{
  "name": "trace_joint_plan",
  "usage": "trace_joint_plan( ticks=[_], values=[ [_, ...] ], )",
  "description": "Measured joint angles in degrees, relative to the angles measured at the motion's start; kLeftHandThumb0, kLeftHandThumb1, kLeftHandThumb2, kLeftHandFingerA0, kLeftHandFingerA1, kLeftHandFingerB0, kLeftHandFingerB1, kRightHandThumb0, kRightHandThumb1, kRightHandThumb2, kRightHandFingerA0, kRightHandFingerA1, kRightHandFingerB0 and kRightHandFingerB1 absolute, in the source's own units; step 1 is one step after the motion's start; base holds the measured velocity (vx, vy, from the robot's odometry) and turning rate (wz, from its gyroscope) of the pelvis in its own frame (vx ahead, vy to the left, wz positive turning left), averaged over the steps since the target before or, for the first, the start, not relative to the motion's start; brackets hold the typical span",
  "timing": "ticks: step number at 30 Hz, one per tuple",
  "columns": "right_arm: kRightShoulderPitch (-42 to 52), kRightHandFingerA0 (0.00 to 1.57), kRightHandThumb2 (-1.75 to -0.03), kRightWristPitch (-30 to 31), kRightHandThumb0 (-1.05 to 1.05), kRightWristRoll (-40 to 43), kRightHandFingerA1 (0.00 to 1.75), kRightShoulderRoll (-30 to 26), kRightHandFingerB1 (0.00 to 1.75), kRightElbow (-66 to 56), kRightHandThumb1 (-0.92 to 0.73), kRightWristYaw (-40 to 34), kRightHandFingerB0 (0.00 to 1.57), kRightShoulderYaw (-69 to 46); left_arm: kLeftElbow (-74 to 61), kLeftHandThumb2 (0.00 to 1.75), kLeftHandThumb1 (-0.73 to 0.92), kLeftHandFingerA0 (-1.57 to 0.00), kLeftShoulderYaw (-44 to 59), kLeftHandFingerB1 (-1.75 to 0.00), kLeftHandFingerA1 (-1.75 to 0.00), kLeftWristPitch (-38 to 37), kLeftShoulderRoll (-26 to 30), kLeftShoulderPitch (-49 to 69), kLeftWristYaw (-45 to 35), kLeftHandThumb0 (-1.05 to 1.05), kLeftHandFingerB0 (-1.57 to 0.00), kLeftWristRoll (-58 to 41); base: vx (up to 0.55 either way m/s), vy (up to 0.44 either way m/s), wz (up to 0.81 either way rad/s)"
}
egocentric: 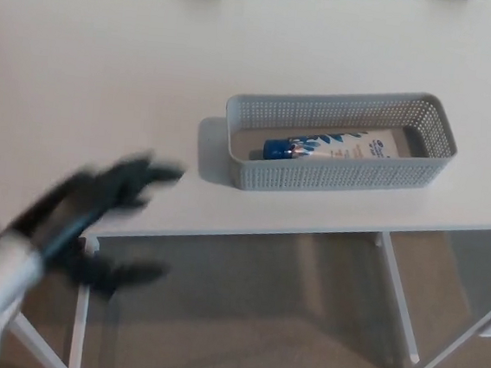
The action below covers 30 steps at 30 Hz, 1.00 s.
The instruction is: The robot walks towards a table in front, picks a shampoo with left hand and puts it in a small grey container
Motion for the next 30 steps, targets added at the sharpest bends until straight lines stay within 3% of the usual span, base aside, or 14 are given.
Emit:
trace_joint_plan(
  ticks=[4,10,11,12,16,17,18,21,22,24,25,27,28,30],
  values=[
    [1.17,0.66,-0.6,-0.02,-0.28,-0.13,0.5,-0.01,0.46,0.47,-0.68,0.0,0.55,0.33,1.93,0.7,0.37,-0.59,5.54,-0.47,-0.5,-2.8,0.19,13.25,-1.22,-0.57,-0.54,-2.35,0.0,0.0,0.02],
    [4.54,0.67,-0.6,-0.08,-0.28,-0.38,0.5,-0.01,0.43,1.86,-0.7,0.01,0.54,0.84,8.38,0.69,0.36,-0.58,11.28,-0.47,-0.51,-7.6,3.55,31.43,-1.65,-0.55,-0.53,-3.33,0.0,0.0,0.0],
    [5.23,0.7,-0.59,-0.11,-0.3,-0.48,0.52,-0.01,0.45,2.1,-0.68,0.01,0.58,0.97,9.55,0.53,0.48,-0.57,12.1,-0.34,-0.42,-8.48,4.49,34.18,-1.66,-0.4,-0.42,-3.34,0.0,0.0,0.0],
    [5.79,0.7,-0.58,-0.13,-0.3,-0.56,0.51,-0.01,0.45,2.31,-0.65,0.01,0.58,1.07,10.46,0.55,0.5,-0.59,12.66,-0.33,-0.57,-9.22,5.3,36.45,-1.65,-0.36,-0.37,-3.33,0.0,0.0,0.0],
    [9.73,0.7,-0.58,-0.67,-0.3,-1.06,0.51,-0.02,0.45,3.56,-0.65,0.01,0.58,1.74,16.61,0.55,0.5,-0.59,11.78,-0.33,-0.57,-11.9,10.85,45.85,2.15,-0.36,-0.37,-0.24,0.0,0.0,0.0],
    [10.33,0.71,-0.6,-0.74,-0.29,-1.19,0.51,-0.02,0.45,3.74,-0.69,0.01,0.59,1.83,17.57,0.74,0.4,-0.65,11.53,-0.45,-0.76,-12.28,11.65,47.1,2.84,-0.41,-0.26,0.33,0.0,0.0,0.0],
    [11.36,0.71,-0.59,-0.85,-0.31,-1.42,0.51,-0.04,0.45,4.08,-0.67,0.0,0.57,1.98,19.4,0.55,0.5,-0.67,10.9,-0.35,-0.68,-12.87,12.96,48.77,4.09,-0.39,-0.36,1.24,0.0,0.0,0.0],
    [12.98,0.71,-0.58,-1.05,-0.32,-1.91,0.52,-0.08,0.45,4.67,-0.65,-0.01,0.58,2.39,26.32,0.55,0.51,-0.63,7.45,-0.34,-0.62,-13.63,15.41,48.48,6.51,-0.4,-0.35,3.37,0.0,0.0,0.0],
    [13.37,0.69,-0.58,-1.14,-0.32,-2.03,0.5,-0.09,0.45,4.77,-0.65,-0.01,0.57,2.5,29.33,0.57,0.57,-0.61,5.82,-0.31,-0.53,-13.85,16.07,47.46,7.37,-0.47,-0.28,4.17,0.0,0.0,0.0],
    [13.86,0.7,-0.58,-1.43,-0.33,-2.22,0.51,-0.12,0.45,4.89,-0.65,-0.01,0.59,2.75,34.84,0.57,0.56,-0.61,2.99,-0.31,-0.54,-14.32,16.92,44.63,9.08,-0.47,-0.27,5.58,0.0,0.0,0.0],
    [14.01,0.65,-0.58,-1.52,-0.31,-2.31,0.49,-0.12,0.44,4.95,-0.64,-0.01,0.55,2.83,36.95,0.78,0.45,-0.59,2.16,-0.42,-0.64,-14.51,17.04,43.35,9.67,-0.57,-0.22,5.91,0.0,0.0,0.0],
    [14.24,0.67,-0.58,-1.77,-0.31,-2.55,0.5,-0.13,0.45,5.11,-0.63,-0.01,0.56,3.04,41.84,0.78,0.44,-0.6,0.21,-0.42,-0.66,-15.09,17.07,39.78,11.31,-0.54,-0.2,6.71,0.0,0.0,0.0],
    [14.31,0.68,-0.58,-1.94,-0.31,-2.77,0.51,-0.14,0.46,5.23,-0.64,-0.01,0.58,3.16,44.76,0.57,0.56,-0.61,-0.86,-0.3,-0.58,-15.59,17.07,37.48,12.43,-0.46,-0.27,7.19,0.0,0.0,0.0],
    [14.23,0.69,-0.59,-2.18,-0.31,-3.03,0.51,-0.17,0.46,5.41,-0.64,-0.01,0.58,3.29,48.82,0.56,0.54,-0.65,-2.04,-0.3,-0.58,-16.29,16.85,33.6,14.29,-0.45,-0.27,7.68,0.0,0.0,0.0]
  ],
)
